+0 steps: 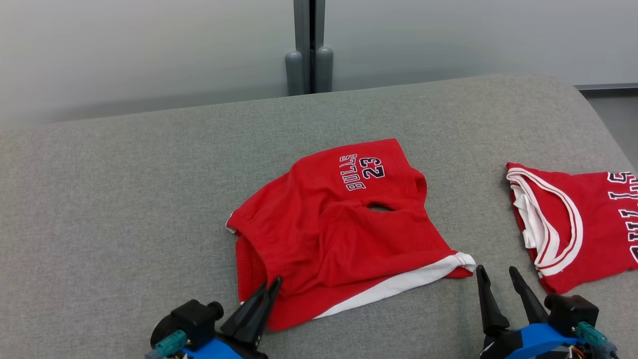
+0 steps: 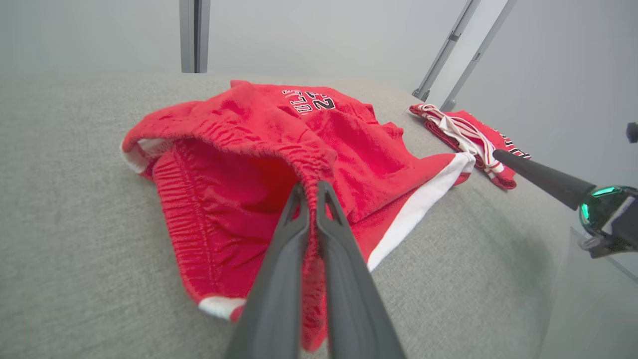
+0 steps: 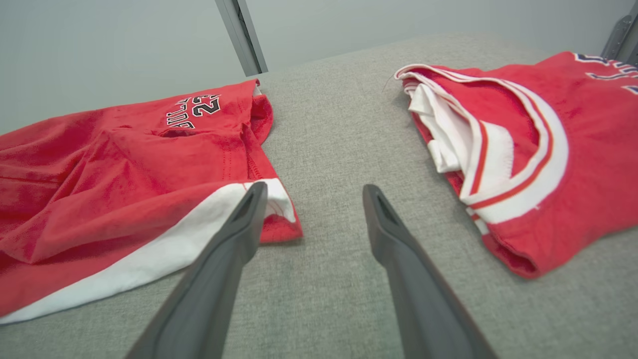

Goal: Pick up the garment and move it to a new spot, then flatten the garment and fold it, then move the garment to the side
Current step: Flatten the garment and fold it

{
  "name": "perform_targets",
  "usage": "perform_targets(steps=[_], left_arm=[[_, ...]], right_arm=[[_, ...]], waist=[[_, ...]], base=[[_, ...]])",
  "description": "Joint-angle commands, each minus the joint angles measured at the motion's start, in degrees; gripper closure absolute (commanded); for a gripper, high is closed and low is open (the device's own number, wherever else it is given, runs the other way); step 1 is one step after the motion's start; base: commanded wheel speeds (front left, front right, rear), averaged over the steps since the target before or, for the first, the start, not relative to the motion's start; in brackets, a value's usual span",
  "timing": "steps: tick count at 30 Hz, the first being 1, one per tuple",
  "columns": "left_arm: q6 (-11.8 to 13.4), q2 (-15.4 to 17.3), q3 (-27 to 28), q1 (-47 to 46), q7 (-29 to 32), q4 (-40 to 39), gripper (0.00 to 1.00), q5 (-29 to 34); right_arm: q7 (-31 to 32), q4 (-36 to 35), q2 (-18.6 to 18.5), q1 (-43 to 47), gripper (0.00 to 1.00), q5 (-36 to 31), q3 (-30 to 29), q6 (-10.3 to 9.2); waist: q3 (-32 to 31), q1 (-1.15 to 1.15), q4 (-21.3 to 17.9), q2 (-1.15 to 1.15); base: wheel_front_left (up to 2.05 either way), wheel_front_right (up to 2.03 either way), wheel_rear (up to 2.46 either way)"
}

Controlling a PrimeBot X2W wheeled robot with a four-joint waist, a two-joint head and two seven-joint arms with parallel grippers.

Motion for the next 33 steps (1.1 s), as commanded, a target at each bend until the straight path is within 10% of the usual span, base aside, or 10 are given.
perform_targets(steps=[1, 30, 33], left_arm=[[0.1, 0.1, 2.1, -1.0, -0.1, -2.7, 1.0, 1.1], [0.1, 0.4, 21.3, -11.0, -0.1, 16.8, 0.98, 5.5], [0.1, -1.6, 23.2, -9.6, -0.1, 18.4, 0.0, 6.2]], right_arm=[[-0.2, -0.3, -0.2, -0.1, 0.0, 0.6, -0.4, 0.01], [-0.2, -7.1, -0.2, -1.9, 0.0, 5.4, 5.5, 0.01], [-0.2, -7.5, -0.2, -1.6, 0.0, 4.6, 5.4, 0.01]], waist=[[0.2, 0.0, 0.2, 0.0], [8.8, 0.0, -6.6, 0.0], [7.4, 0.0, -5.3, 0.0]], base=[[0.0, 0.0, 0.0], [0.0, 0.0, 0.0], [0.0, 0.0, 0.0]])
